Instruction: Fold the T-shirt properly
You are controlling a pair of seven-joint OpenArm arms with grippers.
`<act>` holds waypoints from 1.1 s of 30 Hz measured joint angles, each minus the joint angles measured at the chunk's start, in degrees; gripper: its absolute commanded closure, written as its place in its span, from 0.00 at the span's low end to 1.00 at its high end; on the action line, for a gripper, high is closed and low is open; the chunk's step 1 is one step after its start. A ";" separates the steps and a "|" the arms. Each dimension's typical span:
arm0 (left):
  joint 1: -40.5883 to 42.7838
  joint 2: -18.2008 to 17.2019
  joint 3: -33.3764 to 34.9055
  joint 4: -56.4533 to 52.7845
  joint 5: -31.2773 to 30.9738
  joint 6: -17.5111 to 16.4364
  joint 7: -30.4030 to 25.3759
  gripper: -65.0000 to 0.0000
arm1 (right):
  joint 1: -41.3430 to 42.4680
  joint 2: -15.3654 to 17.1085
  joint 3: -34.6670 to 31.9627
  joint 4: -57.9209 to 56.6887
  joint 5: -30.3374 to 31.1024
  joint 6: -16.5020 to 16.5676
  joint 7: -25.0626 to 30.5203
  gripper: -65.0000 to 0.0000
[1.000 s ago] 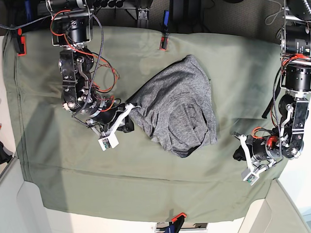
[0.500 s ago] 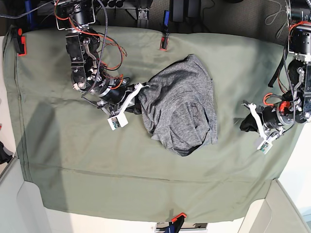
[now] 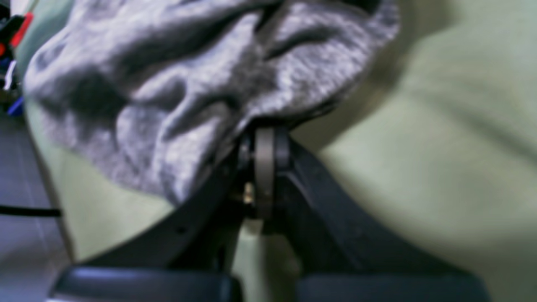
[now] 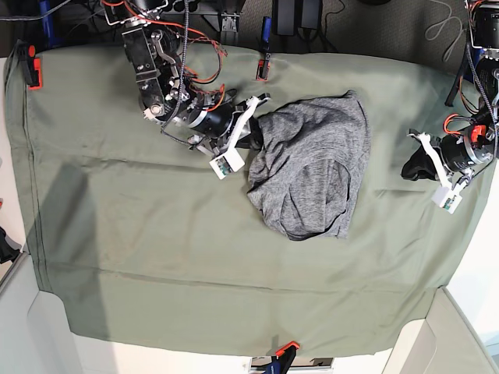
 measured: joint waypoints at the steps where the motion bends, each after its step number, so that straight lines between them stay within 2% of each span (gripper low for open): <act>1: 0.00 0.02 0.00 0.00 0.02 0.00 -1.01 1.00 | -0.72 -0.31 -0.26 0.90 -0.04 0.26 -0.17 1.00; 4: -0.50 0.20 0.00 0.00 0.98 0.02 -3.15 1.00 | -1.55 -0.72 -1.16 2.49 0.02 0.63 -0.15 1.00; 6: -1.49 0.76 0.00 0.00 3.78 0.02 -4.17 1.00 | -1.79 -0.70 -0.85 3.54 -0.04 -0.04 -0.17 1.00; 13: -2.54 5.35 0.11 -0.39 7.91 0.00 -4.33 1.00 | -1.75 -0.70 3.28 9.11 -0.74 -0.24 -1.84 1.00; 17: -2.56 4.92 -2.16 -0.26 1.90 0.02 -4.15 1.00 | -1.81 -0.52 7.74 12.68 -1.36 -0.24 -3.48 1.00; 20: -1.03 4.61 -7.21 2.82 -4.70 0.00 -0.02 1.00 | -2.29 1.05 10.71 15.15 0.33 -0.42 -4.02 1.00; 24: 6.08 4.63 -13.88 8.94 -11.52 -0.07 7.02 1.00 | -5.68 4.37 14.53 18.62 3.45 -0.44 -4.98 1.00; 29: 17.64 4.57 -20.79 15.30 -13.33 -0.15 6.97 1.00 | -8.81 7.85 17.97 22.47 7.82 -0.42 -6.73 1.00; 33: 28.24 4.74 -22.53 18.47 -13.99 -0.20 7.28 1.00 | -15.58 9.79 20.35 24.22 9.31 -0.46 -7.37 1.00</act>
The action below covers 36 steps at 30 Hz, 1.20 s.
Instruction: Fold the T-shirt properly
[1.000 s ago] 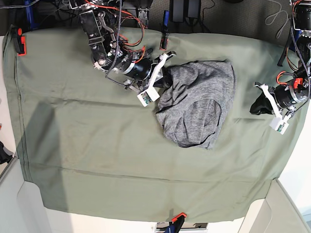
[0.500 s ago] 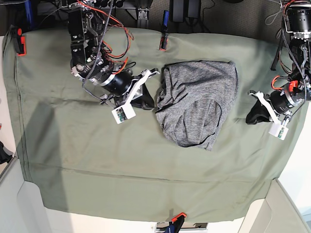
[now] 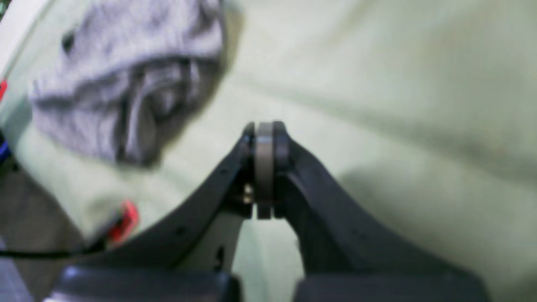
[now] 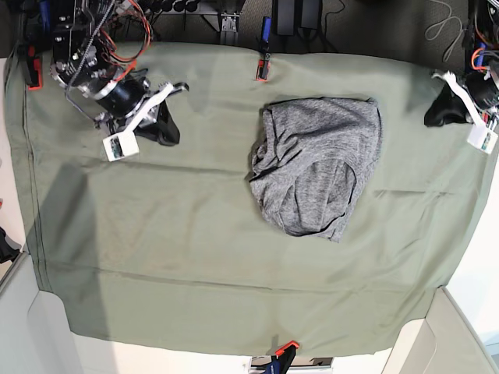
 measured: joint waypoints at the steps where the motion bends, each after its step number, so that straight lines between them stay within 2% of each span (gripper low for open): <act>1: 2.12 0.09 0.02 0.68 0.17 0.02 0.11 1.00 | -1.90 0.33 0.68 0.28 -0.24 -0.02 -0.61 1.00; 5: 8.94 0.85 -0.04 4.31 0.59 0.09 -0.70 1.00 | -8.48 1.18 3.02 2.51 1.95 -0.15 -1.60 1.00; 7: 12.48 2.40 -0.09 5.75 1.46 0.04 -0.48 1.00 | -13.29 1.75 3.91 4.07 4.07 -0.04 -1.81 1.00; 10: 17.66 4.81 0.07 6.29 2.54 0.00 -0.28 1.00 | -20.79 1.73 4.98 6.67 3.85 0.09 -1.99 1.00; 15: 24.55 8.28 0.81 6.14 9.46 0.04 -0.70 1.00 | -29.92 1.86 5.20 7.45 3.37 0.20 -2.45 1.00; 18: 26.32 9.53 4.02 3.28 13.64 0.02 -0.63 1.00 | -33.44 1.81 5.18 7.19 2.60 0.24 -2.21 1.00; 20: 26.16 9.35 7.45 -0.13 16.46 0.07 -1.18 1.00 | -35.47 1.92 5.20 5.92 2.21 0.00 -2.23 1.00; 24: 24.74 9.29 16.55 -8.59 27.17 0.61 -5.62 1.00 | -36.54 2.84 5.20 -0.55 1.75 -1.79 -1.95 1.00; 27: 20.81 9.70 24.20 -16.02 33.18 7.56 -5.84 1.00 | -35.47 3.74 5.18 -8.09 1.40 -3.39 -2.01 1.00; 29: 17.31 9.68 28.65 -21.09 34.23 11.72 -6.25 1.00 | -33.92 4.39 5.20 -13.92 0.72 -3.78 -2.21 1.00; 31: 13.79 9.66 32.39 -26.38 34.16 13.03 -6.51 1.00 | -31.82 4.74 5.20 -20.02 0.28 -3.72 -2.23 1.00; 35: 6.73 9.92 39.47 -36.68 35.41 13.79 -6.10 1.00 | -25.75 5.07 5.16 -31.95 0.28 -4.66 -7.54 1.00; 36: 4.31 10.08 40.79 -39.45 35.17 14.86 -6.47 1.00 | -23.96 5.07 5.14 -34.60 0.57 -4.57 -8.68 1.00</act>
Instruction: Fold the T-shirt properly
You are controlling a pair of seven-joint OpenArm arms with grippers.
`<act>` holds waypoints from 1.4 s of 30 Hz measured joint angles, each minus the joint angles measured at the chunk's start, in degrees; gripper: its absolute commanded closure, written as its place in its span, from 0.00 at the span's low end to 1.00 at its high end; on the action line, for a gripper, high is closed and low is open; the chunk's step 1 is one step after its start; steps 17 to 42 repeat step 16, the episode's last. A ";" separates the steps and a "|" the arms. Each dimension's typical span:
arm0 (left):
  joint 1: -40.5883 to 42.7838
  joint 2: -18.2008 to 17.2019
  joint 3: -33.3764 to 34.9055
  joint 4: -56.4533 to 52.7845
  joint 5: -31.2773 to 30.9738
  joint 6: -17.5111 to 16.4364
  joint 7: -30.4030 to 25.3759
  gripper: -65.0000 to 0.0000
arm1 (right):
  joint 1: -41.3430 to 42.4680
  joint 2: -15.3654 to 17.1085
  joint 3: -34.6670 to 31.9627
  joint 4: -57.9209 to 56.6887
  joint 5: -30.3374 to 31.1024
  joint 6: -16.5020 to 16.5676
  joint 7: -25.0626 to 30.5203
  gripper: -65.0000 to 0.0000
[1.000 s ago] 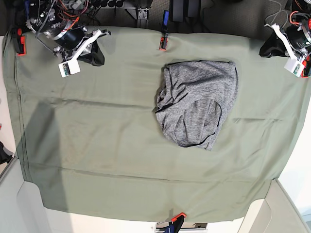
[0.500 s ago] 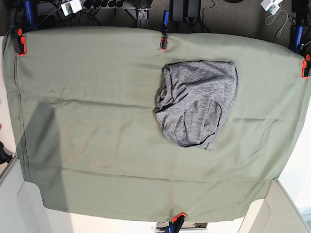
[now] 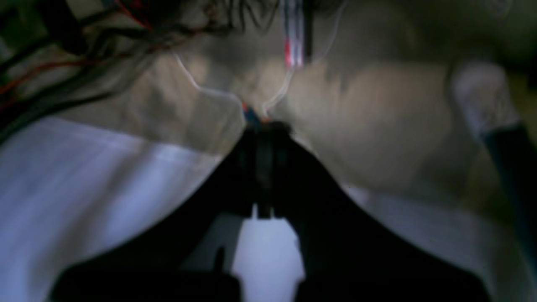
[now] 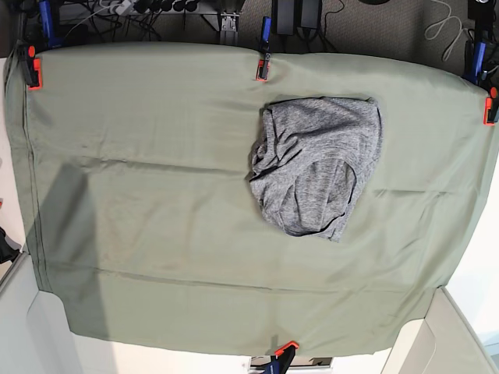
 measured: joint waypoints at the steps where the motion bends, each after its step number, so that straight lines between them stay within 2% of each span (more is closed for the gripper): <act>1: -2.51 0.28 1.20 -2.67 0.09 1.40 -0.66 1.00 | 1.88 -0.02 0.00 -2.34 0.02 0.04 -0.83 1.00; 5: -13.94 2.54 5.90 -13.20 0.66 2.27 -5.95 1.00 | 8.59 -0.04 0.02 -9.40 -2.10 -0.11 -1.20 1.00; 10: -24.20 6.16 13.05 -24.65 0.50 2.08 -7.50 1.00 | 15.10 -0.85 0.00 -12.31 -5.95 -0.33 -1.31 1.00; 13: -27.15 7.54 16.68 -27.41 0.70 3.65 -7.61 1.00 | 17.75 -1.11 0.00 -12.24 -6.05 -0.33 -6.08 1.00; 16: -28.46 8.76 19.63 -27.67 0.57 5.84 -7.85 1.00 | 19.54 -1.11 0.00 -12.13 -3.74 -0.35 -8.98 1.00; 42: -28.46 8.76 19.63 -27.67 0.57 5.84 -7.85 1.00 | 19.54 -1.11 0.00 -12.13 -3.74 -0.35 -8.98 1.00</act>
